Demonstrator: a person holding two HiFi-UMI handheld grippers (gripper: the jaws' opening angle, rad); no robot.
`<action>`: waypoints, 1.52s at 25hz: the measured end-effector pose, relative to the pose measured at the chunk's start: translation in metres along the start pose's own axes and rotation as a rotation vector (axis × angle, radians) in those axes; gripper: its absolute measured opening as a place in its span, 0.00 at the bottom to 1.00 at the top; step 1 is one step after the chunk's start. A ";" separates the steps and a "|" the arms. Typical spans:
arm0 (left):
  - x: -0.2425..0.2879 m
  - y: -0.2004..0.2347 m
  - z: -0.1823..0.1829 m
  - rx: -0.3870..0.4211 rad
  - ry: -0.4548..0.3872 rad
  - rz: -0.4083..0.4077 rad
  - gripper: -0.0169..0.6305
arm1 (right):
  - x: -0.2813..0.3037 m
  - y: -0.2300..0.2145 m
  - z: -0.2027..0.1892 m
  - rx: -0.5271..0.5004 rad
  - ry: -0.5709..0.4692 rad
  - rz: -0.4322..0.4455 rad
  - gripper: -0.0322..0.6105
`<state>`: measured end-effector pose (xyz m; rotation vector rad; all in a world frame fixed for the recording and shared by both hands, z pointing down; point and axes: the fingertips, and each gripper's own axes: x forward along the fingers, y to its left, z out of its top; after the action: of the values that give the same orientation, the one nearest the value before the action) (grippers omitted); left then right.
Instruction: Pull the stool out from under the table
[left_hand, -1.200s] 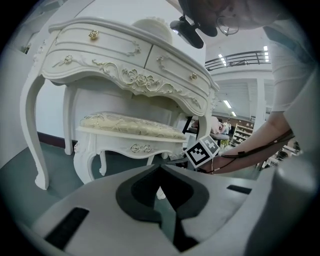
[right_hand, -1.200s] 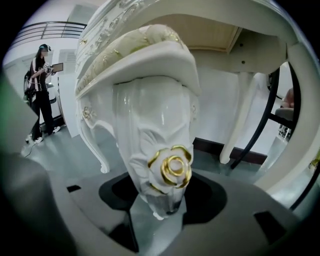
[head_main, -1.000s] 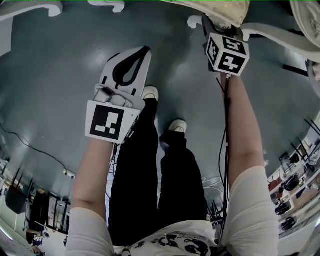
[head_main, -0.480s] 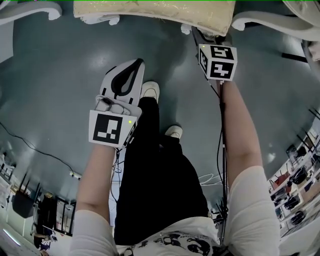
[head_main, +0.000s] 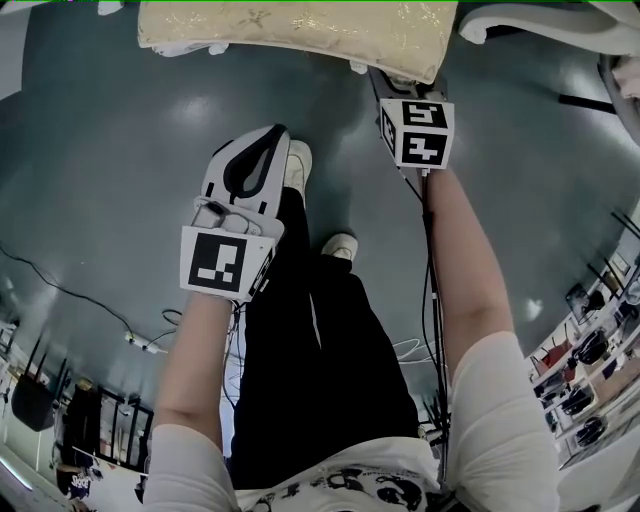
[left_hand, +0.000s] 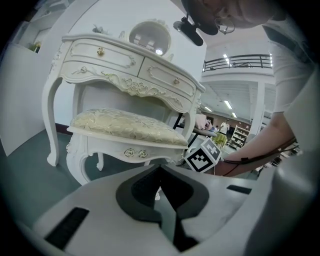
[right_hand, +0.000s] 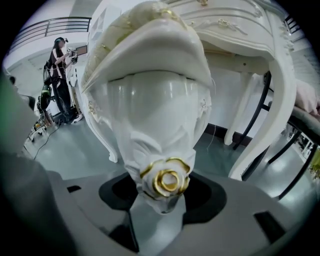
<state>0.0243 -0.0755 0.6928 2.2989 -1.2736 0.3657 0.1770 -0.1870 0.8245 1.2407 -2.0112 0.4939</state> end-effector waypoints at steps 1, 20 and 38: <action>-0.009 -0.001 -0.005 -0.003 0.003 0.004 0.05 | -0.006 0.008 -0.004 -0.004 0.000 0.003 0.45; -0.074 -0.056 -0.070 -0.021 -0.001 0.061 0.05 | -0.070 0.070 -0.083 -0.050 0.007 0.072 0.46; -0.080 -0.065 -0.045 -0.012 0.011 0.075 0.05 | -0.090 0.067 -0.083 0.017 0.067 0.024 0.48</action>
<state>0.0368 0.0345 0.6769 2.2407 -1.3552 0.3952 0.1747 -0.0478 0.8175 1.1962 -1.9710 0.5581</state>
